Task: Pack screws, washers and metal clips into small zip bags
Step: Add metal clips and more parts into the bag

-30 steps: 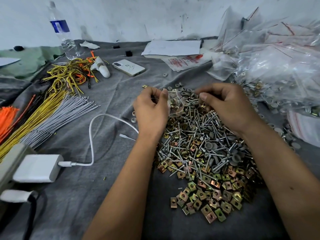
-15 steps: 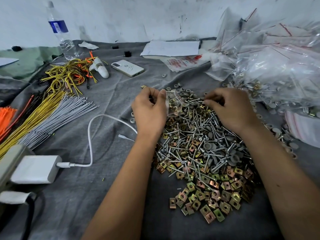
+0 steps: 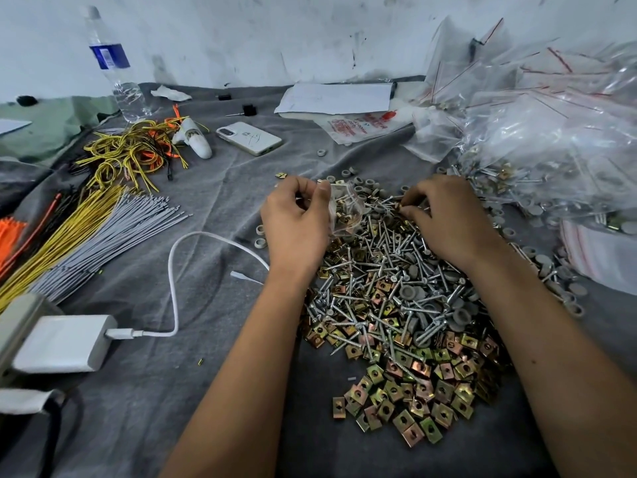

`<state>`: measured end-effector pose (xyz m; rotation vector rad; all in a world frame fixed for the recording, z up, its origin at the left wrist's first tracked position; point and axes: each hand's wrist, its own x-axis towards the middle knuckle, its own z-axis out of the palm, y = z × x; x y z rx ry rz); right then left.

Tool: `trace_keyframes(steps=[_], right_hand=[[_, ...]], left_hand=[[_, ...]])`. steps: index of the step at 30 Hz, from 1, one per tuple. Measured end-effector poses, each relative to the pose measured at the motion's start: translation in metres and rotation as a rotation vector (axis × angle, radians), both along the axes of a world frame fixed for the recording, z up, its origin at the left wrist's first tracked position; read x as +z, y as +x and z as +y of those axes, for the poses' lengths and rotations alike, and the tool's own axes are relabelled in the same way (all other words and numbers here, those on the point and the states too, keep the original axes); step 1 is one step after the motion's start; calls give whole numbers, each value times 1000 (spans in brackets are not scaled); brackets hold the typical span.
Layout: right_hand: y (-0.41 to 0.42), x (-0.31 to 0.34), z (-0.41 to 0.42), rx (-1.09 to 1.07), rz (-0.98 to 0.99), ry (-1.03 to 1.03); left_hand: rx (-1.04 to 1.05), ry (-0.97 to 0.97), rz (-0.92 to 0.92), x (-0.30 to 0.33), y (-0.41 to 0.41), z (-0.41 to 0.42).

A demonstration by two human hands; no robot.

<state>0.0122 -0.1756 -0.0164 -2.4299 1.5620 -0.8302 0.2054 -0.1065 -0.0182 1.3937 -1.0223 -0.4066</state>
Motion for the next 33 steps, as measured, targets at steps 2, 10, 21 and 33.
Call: trace_keyframes(steps=[2,10,21,33], right_hand=[[0,3,2,21,-96,-28],[7,11,19,134,-288,-3],[6,8,20,247,-311,68],[9,7,24,353,-468,264]], left_hand=[[-15,-3,-4,0,0,0],[-42,-5,-2,-2,0,0],[39,-13,93,0,3,1],[143,-85,239,-2,10,-3]])
